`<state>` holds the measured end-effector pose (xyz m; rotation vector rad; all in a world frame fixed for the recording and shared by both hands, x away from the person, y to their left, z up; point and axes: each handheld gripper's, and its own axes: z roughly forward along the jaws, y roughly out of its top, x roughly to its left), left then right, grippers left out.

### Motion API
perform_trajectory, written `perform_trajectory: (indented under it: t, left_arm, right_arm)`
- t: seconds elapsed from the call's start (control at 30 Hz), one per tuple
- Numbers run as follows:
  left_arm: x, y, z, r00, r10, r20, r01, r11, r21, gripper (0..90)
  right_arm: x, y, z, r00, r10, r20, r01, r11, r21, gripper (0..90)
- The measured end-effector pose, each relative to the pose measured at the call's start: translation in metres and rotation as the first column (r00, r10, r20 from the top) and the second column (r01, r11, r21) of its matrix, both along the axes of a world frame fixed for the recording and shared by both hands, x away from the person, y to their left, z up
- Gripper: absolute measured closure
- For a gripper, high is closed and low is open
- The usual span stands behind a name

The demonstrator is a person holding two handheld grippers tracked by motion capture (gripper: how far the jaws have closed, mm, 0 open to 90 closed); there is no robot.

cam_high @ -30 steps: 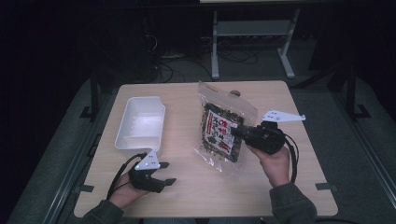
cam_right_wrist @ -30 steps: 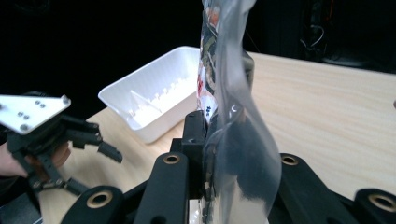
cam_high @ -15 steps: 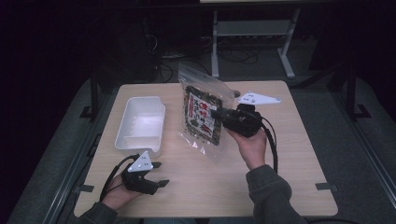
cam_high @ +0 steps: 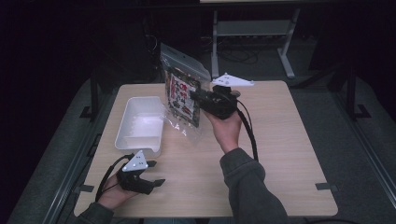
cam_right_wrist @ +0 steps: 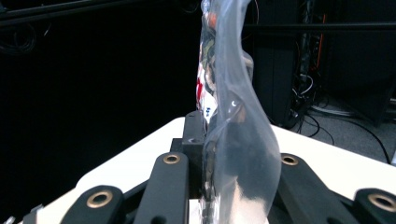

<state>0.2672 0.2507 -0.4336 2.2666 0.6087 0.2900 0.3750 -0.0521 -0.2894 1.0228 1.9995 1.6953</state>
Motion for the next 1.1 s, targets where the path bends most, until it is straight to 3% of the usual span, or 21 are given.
perform_trajectory:
  t: [0.27, 0.63, 0.87, 1.1]
  left_arm:
    - [0.000, 0.007, 0.000, 0.9999, 0.010, -0.002, -0.010, 0.9999, -0.004, 23.9]
    - [0.003, 0.014, 0.000, 0.9998, 0.022, -0.003, -0.022, 0.9995, -0.021, 23.3]
    - [0.003, 0.012, -0.001, 0.9999, 0.015, -0.005, -0.015, 0.9998, -0.013, 23.4]
    - [0.002, 0.011, -0.001, 0.9999, 0.012, -0.002, -0.012, 0.9999, -0.012, 23.5]
  right_arm:
    - [0.015, 0.036, 0.000, 0.9998, -0.020, 0.004, 0.020, 1.000, 0.019, 75.0]
    - [0.034, 0.088, -0.001, 0.9989, -0.027, 0.039, 0.027, 1.000, 0.002, 75.0]
    - [0.040, 0.110, -0.006, 0.9983, -0.025, 0.052, 0.025, 1.000, 0.014, 75.0]
    - [0.048, 0.128, -0.019, 0.9968, -0.057, 0.055, 0.056, 0.998, 0.012, 75.0]
